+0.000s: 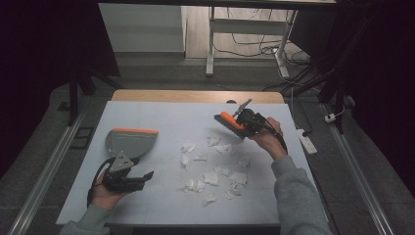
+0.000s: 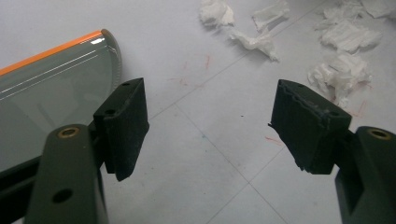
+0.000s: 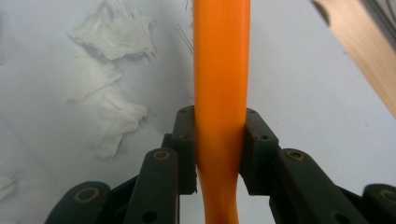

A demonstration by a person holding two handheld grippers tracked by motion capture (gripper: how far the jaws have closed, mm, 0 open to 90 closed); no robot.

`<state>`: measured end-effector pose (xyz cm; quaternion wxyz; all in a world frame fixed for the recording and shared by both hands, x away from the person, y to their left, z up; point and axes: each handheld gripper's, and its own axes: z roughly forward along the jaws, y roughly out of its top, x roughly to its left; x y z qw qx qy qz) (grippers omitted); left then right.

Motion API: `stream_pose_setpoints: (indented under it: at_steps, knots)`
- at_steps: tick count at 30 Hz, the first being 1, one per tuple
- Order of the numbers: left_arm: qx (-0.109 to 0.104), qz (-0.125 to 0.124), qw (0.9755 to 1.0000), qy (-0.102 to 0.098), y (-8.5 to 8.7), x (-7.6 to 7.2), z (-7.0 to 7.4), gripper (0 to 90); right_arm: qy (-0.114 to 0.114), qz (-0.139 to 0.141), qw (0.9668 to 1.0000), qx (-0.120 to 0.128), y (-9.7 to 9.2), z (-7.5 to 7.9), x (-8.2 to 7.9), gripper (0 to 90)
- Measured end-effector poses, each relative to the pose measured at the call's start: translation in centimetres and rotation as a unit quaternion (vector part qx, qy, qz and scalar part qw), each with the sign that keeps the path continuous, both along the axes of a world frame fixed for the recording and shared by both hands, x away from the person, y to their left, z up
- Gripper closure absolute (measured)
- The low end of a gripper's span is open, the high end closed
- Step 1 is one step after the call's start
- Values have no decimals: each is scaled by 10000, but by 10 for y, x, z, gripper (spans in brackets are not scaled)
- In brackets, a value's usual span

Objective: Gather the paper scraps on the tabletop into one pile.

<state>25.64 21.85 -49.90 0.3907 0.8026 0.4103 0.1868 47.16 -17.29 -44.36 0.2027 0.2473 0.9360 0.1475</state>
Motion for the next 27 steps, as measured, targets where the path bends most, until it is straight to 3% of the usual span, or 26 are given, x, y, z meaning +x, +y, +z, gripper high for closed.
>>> stream_pose_setpoints:
  at_steps: [5,9,12,19,21,24,27]
  knots:
    - [-5,0,10000,3,2,0,-1,284,67,251,9992,-303,27,-11,8,707]
    - [-29,-4,10000,20,2,0,-2,284,38,592,9956,-720,46,-16,-3,708]
    - [-25,-13,10000,2,2,-1,-1,284,66,723,9936,-861,51,-15,-14,708]
    - [-44,5,10000,-9,4,0,0,285,394,1302,9877,-776,41,-11,-55,708]
    - [-37,-9,10000,-15,3,0,0,285,517,1376,9872,-617,36,-5,-64,708]
    - [-44,0,10000,-31,2,0,1,285,208,1287,9909,-343,30,8,-73,707]
    - [-37,10,10000,-29,2,0,1,285,-89,1009,9948,-105,28,19,-73,707]
